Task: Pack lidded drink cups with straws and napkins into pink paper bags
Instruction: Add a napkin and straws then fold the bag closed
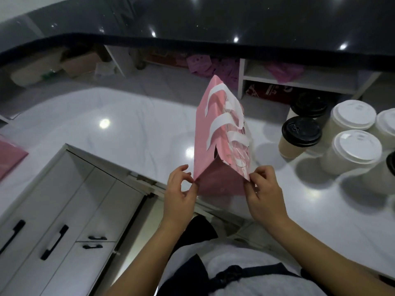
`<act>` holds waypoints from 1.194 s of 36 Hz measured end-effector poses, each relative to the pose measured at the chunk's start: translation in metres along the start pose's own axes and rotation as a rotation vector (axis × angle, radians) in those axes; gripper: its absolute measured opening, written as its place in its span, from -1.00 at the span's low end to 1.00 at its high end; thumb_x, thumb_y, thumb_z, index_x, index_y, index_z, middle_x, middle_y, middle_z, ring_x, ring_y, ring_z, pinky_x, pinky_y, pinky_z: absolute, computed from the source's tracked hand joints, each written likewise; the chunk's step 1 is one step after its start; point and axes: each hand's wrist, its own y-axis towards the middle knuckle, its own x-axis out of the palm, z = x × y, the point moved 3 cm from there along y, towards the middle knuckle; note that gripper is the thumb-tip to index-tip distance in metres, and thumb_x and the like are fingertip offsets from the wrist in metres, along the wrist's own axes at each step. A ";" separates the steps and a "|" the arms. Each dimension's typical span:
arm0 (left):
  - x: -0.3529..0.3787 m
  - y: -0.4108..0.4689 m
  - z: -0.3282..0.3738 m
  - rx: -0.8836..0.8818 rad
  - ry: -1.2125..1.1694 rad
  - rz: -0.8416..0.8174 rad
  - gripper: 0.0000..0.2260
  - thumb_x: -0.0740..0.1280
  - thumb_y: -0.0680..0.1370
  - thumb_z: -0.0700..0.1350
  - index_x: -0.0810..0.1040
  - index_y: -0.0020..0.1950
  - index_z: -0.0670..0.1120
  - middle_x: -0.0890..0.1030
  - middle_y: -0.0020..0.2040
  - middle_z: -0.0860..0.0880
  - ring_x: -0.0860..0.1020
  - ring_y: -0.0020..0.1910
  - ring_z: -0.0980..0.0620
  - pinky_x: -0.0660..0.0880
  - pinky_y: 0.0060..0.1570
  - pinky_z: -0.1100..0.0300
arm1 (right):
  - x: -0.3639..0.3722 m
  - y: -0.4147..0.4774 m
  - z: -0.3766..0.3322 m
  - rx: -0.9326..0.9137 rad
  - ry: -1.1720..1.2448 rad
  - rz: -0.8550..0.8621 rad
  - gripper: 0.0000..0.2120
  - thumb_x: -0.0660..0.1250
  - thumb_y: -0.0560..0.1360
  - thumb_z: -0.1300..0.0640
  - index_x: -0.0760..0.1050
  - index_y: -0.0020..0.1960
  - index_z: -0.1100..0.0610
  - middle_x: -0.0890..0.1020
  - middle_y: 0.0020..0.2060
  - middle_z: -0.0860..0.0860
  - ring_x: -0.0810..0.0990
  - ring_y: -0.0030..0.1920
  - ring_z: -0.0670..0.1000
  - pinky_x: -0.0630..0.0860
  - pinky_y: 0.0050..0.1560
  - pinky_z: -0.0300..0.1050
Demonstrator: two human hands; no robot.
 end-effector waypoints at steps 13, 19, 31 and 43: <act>0.020 0.006 -0.013 -0.353 -0.305 -0.312 -0.30 0.24 0.64 -0.18 -0.09 0.59 0.26 0.05 0.61 0.11 0.27 0.44 0.13 0.32 0.34 0.08 | 0.012 0.017 0.001 0.153 0.473 -0.255 -0.21 0.33 0.40 -0.27 -0.05 0.48 -0.37 0.22 0.44 -0.33 0.21 0.48 -0.16 0.24 0.46 -0.03; 0.022 0.012 -0.011 -0.332 -0.274 -0.325 -0.39 0.12 0.55 0.17 -0.11 0.52 0.40 0.11 0.57 0.21 0.22 0.52 0.13 0.22 0.49 0.07 | 0.023 0.019 -0.002 -0.023 0.279 -0.285 -0.37 0.00 0.60 0.06 -0.15 0.61 -0.09 -0.09 0.61 -0.13 -0.16 0.59 -0.12 -0.09 0.59 0.03; 0.012 0.018 0.007 -0.123 -0.308 -0.287 -0.50 0.03 0.59 0.14 0.01 0.50 0.46 0.14 0.53 0.34 0.23 0.49 0.31 0.30 0.31 0.42 | 0.009 0.028 -0.031 -0.138 0.318 -0.198 -0.48 -0.04 0.67 0.00 -0.02 0.61 -0.05 -0.06 0.62 -0.07 -0.18 0.60 -0.10 -0.16 0.49 -0.39; 0.021 0.058 0.087 0.130 -0.446 -0.237 -0.55 0.02 0.62 0.23 0.13 0.53 0.36 0.25 0.54 0.24 0.33 0.48 0.15 0.40 0.39 -0.15 | -0.071 0.086 -0.081 -0.353 0.179 0.065 -0.51 -0.09 0.66 -0.21 0.05 0.57 -0.22 0.08 0.61 -0.07 -0.03 0.61 0.03 0.06 0.54 0.27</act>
